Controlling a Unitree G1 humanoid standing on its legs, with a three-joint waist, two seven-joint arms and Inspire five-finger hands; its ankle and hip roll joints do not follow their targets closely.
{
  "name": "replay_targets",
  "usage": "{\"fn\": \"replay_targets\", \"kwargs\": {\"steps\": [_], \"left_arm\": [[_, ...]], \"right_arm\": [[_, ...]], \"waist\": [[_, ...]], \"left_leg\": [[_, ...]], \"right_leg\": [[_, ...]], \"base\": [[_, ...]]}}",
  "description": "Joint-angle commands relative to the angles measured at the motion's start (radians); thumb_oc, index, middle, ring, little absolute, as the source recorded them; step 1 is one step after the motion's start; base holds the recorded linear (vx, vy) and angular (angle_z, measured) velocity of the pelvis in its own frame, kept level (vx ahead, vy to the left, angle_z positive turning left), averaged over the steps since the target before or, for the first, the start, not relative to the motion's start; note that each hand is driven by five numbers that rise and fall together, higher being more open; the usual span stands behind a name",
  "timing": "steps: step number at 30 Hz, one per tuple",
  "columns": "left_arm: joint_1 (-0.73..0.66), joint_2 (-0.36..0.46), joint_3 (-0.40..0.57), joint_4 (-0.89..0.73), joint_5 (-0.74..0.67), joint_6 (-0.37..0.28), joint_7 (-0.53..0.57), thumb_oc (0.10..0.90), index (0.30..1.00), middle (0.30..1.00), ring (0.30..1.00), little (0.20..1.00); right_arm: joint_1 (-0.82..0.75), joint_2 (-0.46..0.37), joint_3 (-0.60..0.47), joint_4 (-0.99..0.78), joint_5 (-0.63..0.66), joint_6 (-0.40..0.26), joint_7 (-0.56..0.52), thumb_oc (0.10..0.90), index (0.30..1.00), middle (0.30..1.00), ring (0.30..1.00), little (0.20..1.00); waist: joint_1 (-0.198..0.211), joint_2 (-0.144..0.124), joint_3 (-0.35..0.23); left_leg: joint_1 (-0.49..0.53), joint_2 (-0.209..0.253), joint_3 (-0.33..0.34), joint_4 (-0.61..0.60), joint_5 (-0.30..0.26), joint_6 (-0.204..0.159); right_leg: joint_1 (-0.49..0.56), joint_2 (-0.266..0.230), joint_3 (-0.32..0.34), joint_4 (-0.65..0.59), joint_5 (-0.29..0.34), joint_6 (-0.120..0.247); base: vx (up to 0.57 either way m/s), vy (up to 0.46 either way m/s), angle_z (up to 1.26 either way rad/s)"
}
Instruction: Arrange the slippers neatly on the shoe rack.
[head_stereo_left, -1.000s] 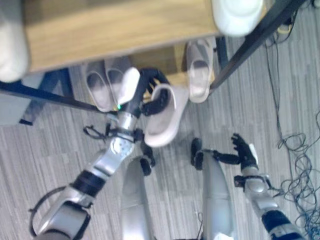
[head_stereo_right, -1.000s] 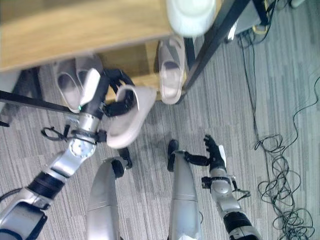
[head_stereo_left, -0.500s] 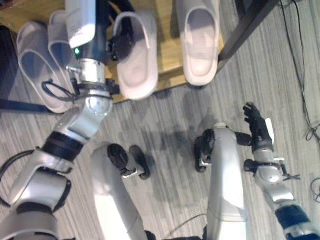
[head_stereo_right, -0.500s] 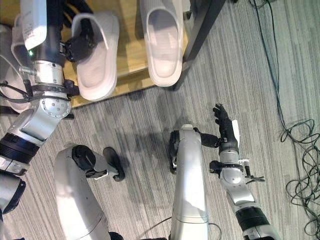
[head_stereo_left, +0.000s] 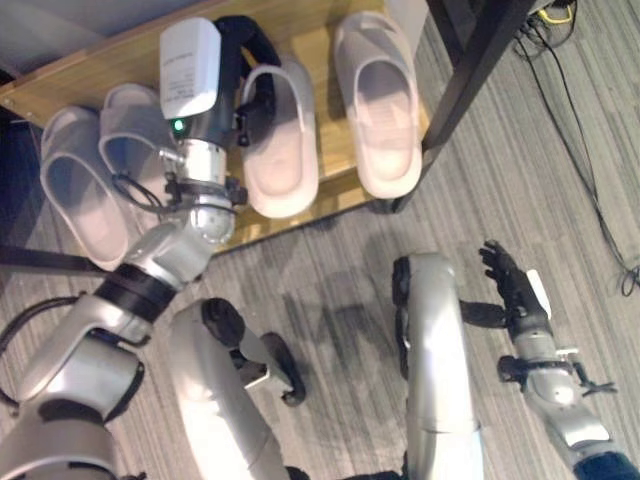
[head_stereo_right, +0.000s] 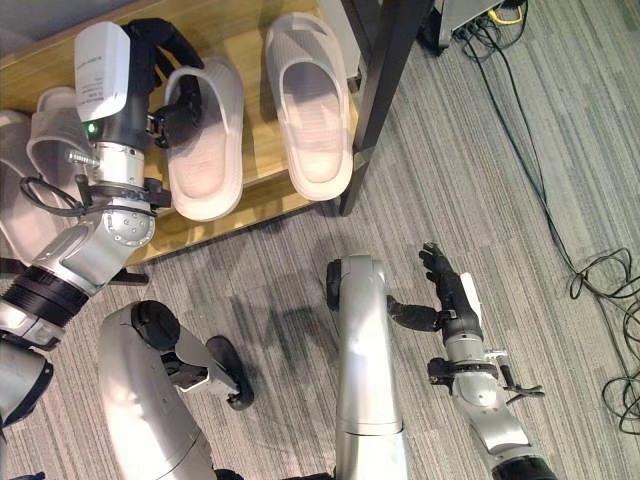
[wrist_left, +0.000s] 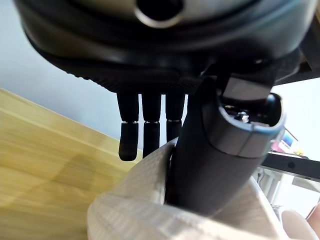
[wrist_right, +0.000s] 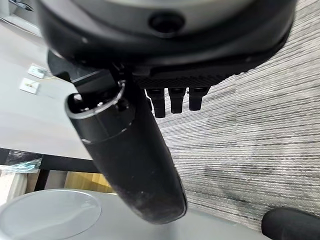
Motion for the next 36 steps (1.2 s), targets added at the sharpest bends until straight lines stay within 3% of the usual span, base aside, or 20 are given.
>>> {"fn": "replay_targets", "kwargs": {"steps": [1,5,6,8,11,20,36], "left_arm": [[-0.232,-0.006,-0.017,0.059,0.040,-0.027,0.040,0.400,0.300,0.300,0.300,0.300],[-0.285,-0.033,-0.062,0.118,0.042,-0.019,0.017,0.400,0.300,0.300,0.300,0.300],[-0.289,-0.034,-0.065,0.122,0.041,-0.021,0.017,0.668,0.702,0.702,0.702,0.702],[-0.305,-0.040,-0.075,0.135,0.037,-0.021,0.012,0.800,0.900,0.900,0.900,0.900],[-0.347,-0.055,-0.095,0.155,0.017,-0.023,-0.003,0.800,0.900,0.900,0.900,0.900],[-0.338,-0.057,-0.088,0.102,0.029,-0.033,-0.026,0.800,0.900,0.900,0.900,0.900],[-0.101,0.006,0.064,-0.176,0.092,-0.066,-0.016,0.800,0.900,0.900,0.900,0.900]], "right_arm": [[-0.022,-0.049,-0.035,-0.158,0.010,-0.097,-0.005,0.800,0.900,0.900,0.900,0.900],[-0.026,-0.068,-0.024,-0.157,0.021,-0.099,0.010,0.800,0.900,0.900,0.900,0.900],[-0.026,-0.067,-0.024,-0.156,0.021,-0.100,0.011,0.800,0.900,0.900,0.900,0.900],[-0.027,-0.072,-0.024,-0.155,0.027,-0.100,0.015,0.800,0.900,0.900,0.900,0.900],[-0.025,-0.081,-0.021,-0.160,0.033,-0.098,0.021,0.800,0.900,0.900,0.900,0.900],[-0.023,-0.097,-0.022,-0.177,0.017,-0.091,0.029,0.800,0.900,0.900,0.900,0.900],[0.047,-0.090,-0.056,-0.212,-0.021,-0.092,0.034,0.800,0.900,0.900,0.900,0.900]], "waist": [[-0.017,-0.040,-0.032],[-0.029,-0.055,-0.032],[-0.029,-0.057,-0.032],[-0.031,-0.060,-0.032],[-0.038,-0.069,-0.032],[-0.029,-0.063,-0.032],[0.004,-0.054,-0.032]], "left_leg": [[0.080,-0.012,-0.032,-0.025,-0.069,-0.019],[0.080,-0.024,-0.029,-0.012,-0.074,-0.026],[0.080,-0.025,-0.029,-0.012,-0.074,-0.026],[0.080,-0.027,-0.028,-0.009,-0.076,-0.028],[0.080,-0.030,-0.023,0.001,-0.080,-0.036],[0.080,-0.038,-0.019,0.017,-0.086,-0.045],[0.080,-0.055,-0.015,0.037,-0.103,-0.067]], "right_leg": [[0.072,-0.093,-0.005,0.016,-0.108,-0.006],[0.072,-0.095,0.009,0.034,-0.109,-0.009],[0.072,-0.096,0.010,0.035,-0.111,-0.009],[0.072,-0.097,0.012,0.040,-0.112,-0.010],[0.072,-0.098,0.020,0.051,-0.116,-0.014],[0.072,-0.104,0.023,0.072,-0.119,-0.017],[0.072,-0.116,0.022,0.103,-0.134,-0.024]], "base": [[0.00,0.000,0.00],[0.01,0.010,-0.04],[0.00,0.000,0.00],[0.00,0.000,0.00],[0.00,0.001,0.01],[0.00,-0.001,0.02],[0.00,-0.011,0.04]]}}
